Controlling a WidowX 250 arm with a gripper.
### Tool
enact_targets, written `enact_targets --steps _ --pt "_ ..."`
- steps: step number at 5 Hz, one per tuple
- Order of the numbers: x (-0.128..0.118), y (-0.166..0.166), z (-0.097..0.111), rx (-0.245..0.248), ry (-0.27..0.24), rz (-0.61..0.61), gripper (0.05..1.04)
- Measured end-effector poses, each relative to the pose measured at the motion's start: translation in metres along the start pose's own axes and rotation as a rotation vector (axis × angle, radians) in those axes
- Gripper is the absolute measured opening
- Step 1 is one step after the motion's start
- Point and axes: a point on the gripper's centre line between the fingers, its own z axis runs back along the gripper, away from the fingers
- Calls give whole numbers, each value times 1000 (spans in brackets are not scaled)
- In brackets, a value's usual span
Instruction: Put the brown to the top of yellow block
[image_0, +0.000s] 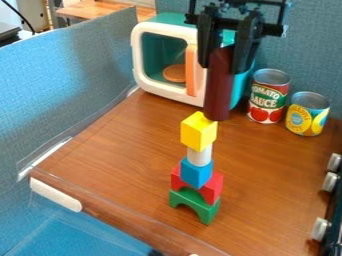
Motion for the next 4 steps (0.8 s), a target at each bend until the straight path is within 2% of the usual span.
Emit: enact_targets --steps 4 --pt "-4 11 -5 -34 24 29 500"
